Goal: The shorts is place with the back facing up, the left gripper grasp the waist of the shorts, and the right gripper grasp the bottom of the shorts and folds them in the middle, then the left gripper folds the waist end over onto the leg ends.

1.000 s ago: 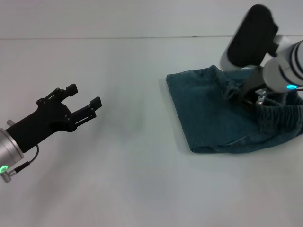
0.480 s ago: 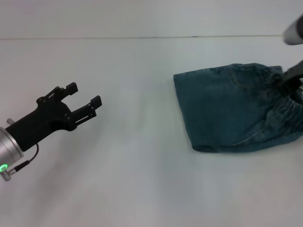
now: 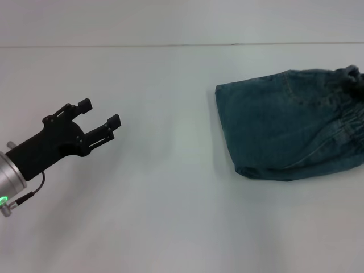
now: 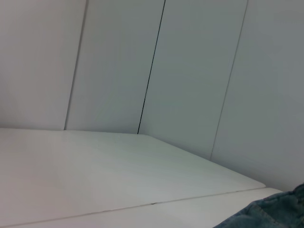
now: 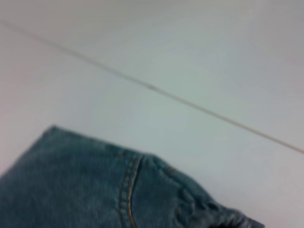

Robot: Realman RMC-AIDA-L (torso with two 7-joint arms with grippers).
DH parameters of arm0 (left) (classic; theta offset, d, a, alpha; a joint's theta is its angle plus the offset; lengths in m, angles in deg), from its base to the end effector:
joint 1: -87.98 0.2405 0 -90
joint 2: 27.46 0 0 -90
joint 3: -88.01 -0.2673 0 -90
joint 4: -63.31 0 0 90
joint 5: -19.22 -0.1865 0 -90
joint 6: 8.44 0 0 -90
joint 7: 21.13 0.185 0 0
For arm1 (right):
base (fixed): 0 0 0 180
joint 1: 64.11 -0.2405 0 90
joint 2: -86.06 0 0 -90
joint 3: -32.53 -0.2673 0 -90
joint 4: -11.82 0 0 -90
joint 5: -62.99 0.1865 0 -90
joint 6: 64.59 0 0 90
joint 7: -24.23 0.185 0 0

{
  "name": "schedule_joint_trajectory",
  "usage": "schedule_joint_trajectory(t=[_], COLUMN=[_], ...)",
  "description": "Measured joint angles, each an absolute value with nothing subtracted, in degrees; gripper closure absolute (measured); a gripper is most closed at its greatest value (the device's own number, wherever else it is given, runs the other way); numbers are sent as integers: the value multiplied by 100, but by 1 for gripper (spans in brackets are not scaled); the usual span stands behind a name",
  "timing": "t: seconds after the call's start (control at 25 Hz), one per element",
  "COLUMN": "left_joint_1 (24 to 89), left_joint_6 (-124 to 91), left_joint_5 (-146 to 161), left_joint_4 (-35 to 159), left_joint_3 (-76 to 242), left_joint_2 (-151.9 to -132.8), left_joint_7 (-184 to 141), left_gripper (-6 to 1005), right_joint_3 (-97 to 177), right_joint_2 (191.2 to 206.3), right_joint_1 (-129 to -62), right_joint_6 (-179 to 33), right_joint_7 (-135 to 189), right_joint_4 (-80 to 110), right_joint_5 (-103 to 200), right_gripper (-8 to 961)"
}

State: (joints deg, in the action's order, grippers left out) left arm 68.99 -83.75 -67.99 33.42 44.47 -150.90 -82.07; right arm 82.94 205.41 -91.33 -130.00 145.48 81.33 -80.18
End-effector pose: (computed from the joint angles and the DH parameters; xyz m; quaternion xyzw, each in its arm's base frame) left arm -0.2799 0.3236 -0.0437 -0.8432 -0.2650 -0.3359 0.3254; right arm 0.2983 0.3987 0.0456 -0.8561 0.3398 -0.0145 0.3892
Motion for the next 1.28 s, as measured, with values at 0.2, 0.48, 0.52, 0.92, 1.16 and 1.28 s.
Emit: schedule_joint_trajectory(t=[0.2, 0.48, 0.52, 0.92, 1.16, 1.28], left_joint_1=[6901, 6956, 6975, 7213, 7302, 7338], left_joint_6=[-8346, -8433, -8467, -9473, -10138, -10250], left_joint_5=[-6808, -6813, -6814, -7306, -7842, -8150], left_joint_4=[3334, 3334, 3334, 3329, 3220, 3167], left_joint_3=[4451, 4452, 4451, 4969, 5059, 5192], left_joint_2=[-15085, -15014, -15000, -14826, -14733, -14720], left_joint_7=[-8209, -8223, -8225, -8231, -8309, -8365], left_gripper=[126, 127, 127, 127, 127, 127], right_joint_3=[7646, 7073, 7014, 6871, 6920, 6962], right_joint_2=[20458, 20560, 20566, 20572, 20571, 20579], right_joint_1=[-9151, -8740, -8599, -7997, -7965, -7965], right_joint_6=[-13340, -13706, -13868, -15431, -15940, -15991], right_joint_7=[14222, 13072, 12684, 9491, 7974, 7779], right_joint_4=[7984, 7984, 7876, 5905, 4763, 4598], right_joint_5=[-7590, -6480, -6023, -4121, -4165, -4331], right_gripper=[573, 363, 340, 48, 10, 11])
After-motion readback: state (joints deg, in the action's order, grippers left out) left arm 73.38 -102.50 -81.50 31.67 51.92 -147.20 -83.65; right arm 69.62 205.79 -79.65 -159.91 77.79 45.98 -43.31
